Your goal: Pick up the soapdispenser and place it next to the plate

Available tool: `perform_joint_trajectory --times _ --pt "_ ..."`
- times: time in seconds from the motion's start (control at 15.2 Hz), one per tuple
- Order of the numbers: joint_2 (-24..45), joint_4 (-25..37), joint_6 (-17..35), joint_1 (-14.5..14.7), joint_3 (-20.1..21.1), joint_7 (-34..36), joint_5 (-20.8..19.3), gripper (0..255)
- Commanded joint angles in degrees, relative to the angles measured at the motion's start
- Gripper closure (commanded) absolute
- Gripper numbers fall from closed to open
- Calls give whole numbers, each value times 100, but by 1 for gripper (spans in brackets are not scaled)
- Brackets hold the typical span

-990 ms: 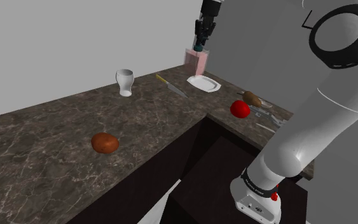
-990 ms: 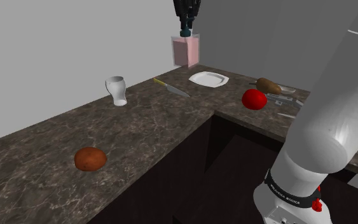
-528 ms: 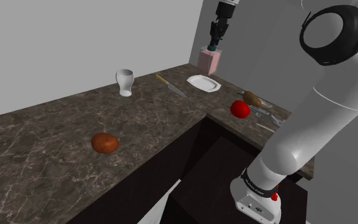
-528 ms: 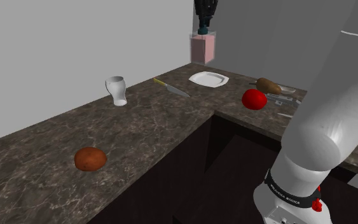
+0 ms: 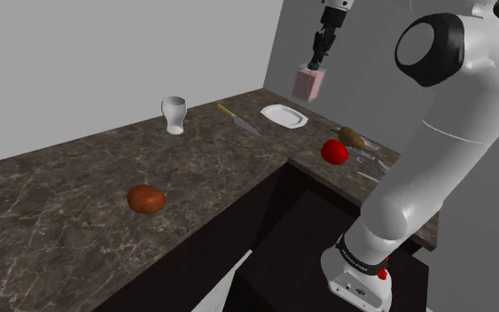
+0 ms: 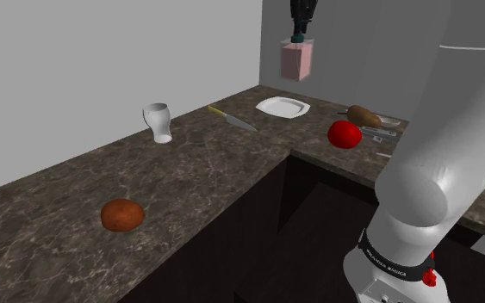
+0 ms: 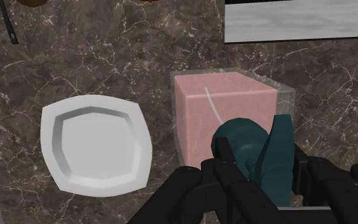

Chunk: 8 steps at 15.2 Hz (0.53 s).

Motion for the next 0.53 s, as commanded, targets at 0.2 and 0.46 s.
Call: perform_joint_trajectory --times 0.2,0.46 --pt "774 957 -282 -569 -305 -761 337 255" --pt "1414 1754 -513 -1089 -436 -1246 637 255"
